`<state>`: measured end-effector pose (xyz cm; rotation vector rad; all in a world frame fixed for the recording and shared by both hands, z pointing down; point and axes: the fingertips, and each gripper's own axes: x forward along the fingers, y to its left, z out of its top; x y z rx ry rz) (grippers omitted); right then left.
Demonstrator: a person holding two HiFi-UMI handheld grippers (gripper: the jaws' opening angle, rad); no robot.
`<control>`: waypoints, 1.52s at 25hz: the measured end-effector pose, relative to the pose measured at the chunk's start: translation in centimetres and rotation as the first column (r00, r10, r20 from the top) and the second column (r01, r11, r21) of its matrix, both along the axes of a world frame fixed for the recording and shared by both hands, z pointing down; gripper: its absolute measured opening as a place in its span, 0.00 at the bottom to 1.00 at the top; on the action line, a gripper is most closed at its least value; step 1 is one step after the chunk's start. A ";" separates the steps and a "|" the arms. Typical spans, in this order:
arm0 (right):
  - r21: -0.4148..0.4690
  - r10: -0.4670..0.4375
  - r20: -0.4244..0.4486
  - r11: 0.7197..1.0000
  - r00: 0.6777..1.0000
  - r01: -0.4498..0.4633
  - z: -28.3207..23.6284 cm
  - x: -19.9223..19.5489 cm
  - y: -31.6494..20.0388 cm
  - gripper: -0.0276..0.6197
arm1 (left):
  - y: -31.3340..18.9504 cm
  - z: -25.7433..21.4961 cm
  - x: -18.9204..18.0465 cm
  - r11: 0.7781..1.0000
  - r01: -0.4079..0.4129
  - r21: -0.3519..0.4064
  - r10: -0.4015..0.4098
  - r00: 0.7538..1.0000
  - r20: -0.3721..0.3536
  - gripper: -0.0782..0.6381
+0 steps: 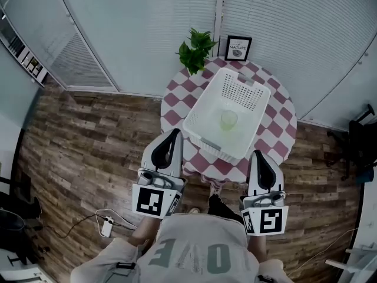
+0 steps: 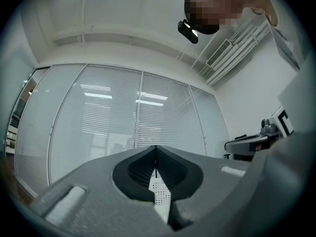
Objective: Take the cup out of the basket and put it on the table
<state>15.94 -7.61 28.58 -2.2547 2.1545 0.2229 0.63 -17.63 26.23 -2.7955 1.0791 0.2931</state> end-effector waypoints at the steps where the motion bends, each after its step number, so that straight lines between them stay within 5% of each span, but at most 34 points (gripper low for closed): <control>1: -0.002 -0.006 0.000 1.000 1.000 0.006 -0.1 1.0 -1.0 0.06 | -0.9 -0.1 0.9 1.000 0.006 0.000 -0.006 1.000 0.000 0.12; 19: -0.059 -0.067 0.116 0.996 0.991 0.074 2.5 14.5 -11.6 0.06 | -9.6 0.9 14.4 0.996 -0.015 -0.091 0.020 0.998 0.056 0.12; 24: -0.047 -0.121 0.159 0.990 0.980 0.130 2.9 13.2 -13.9 0.06 | -10.7 2.1 15.0 0.993 -0.066 -0.095 0.080 0.984 0.158 0.12; 29: -0.038 -0.182 0.232 0.980 0.956 0.196 2.8 11.5 -15.8 0.06 | -13.0 2.4 14.6 0.990 -0.092 -0.111 0.106 0.986 0.129 0.12; 38: -0.131 -0.188 0.102 0.971 0.977 0.201 2.6 10.6 -19.5 0.06 | -15.5 3.0 13.2 0.988 -0.096 -0.121 0.107 0.991 0.086 0.12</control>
